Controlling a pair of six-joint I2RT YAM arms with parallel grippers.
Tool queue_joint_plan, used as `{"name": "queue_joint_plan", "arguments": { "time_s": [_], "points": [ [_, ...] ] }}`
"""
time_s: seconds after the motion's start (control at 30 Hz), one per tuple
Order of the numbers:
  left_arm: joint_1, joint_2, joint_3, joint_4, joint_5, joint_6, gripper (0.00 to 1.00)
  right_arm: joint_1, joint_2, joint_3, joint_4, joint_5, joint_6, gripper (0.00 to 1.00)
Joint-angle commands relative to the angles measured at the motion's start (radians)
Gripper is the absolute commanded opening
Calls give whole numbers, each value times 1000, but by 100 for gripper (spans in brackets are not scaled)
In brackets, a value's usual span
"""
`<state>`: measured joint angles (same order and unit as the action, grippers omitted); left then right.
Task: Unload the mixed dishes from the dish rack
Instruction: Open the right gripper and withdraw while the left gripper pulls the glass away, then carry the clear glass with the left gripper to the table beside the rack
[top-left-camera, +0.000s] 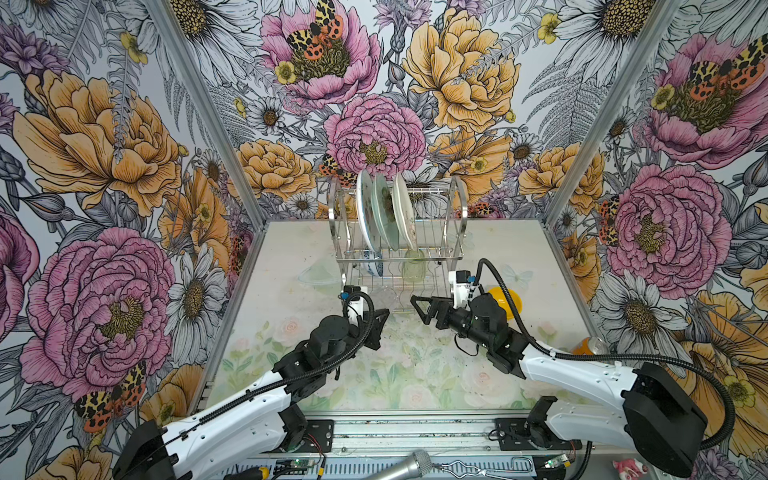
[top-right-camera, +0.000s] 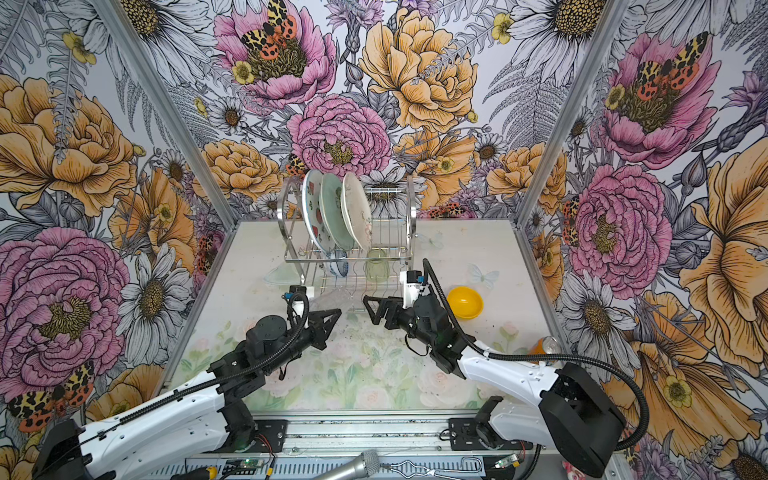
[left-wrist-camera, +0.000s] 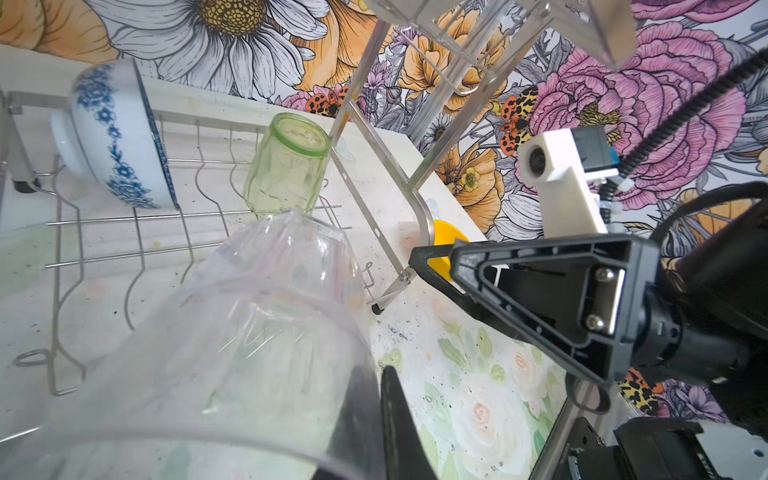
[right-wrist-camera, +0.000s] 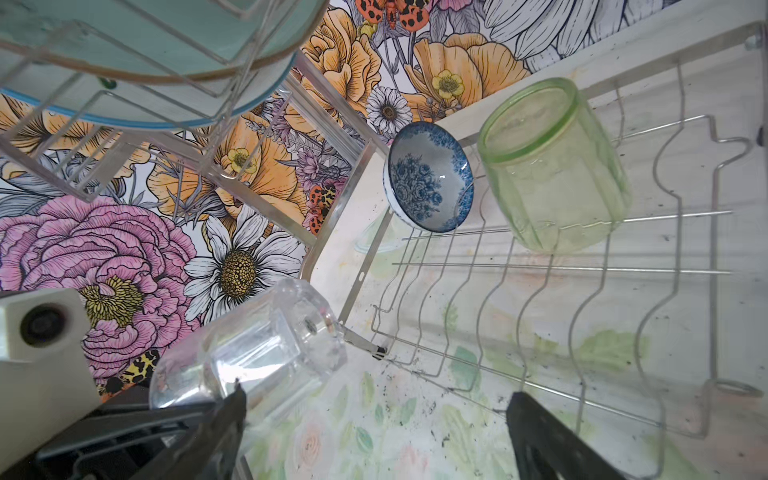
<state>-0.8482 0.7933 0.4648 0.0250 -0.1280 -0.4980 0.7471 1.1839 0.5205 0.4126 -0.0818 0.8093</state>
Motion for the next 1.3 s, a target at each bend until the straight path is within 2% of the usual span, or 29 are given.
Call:
{"name": "queue_joint_plan", "arguments": {
  "time_s": [0.0,0.37,0.67,1.07,1.27],
  "points": [
    [-6,-30,40,-126,-88,-6,0,12,-41,-22,8,53,-97,99],
    [-12,-103,98,-336,-225,-63,0,16,-202,-74,-33,40,-205,99],
    [-11,-172,145,-524,-311,-83,0,16,-295,-101,-79,-10,-210,99],
    [-8,-317,172,-767,-410,-121,0,14,-281,-55,-111,-33,-258,100],
    [52,-314,179,-836,-456,-142,0,5,-232,-20,-119,-48,-279,99]
  ]
}}
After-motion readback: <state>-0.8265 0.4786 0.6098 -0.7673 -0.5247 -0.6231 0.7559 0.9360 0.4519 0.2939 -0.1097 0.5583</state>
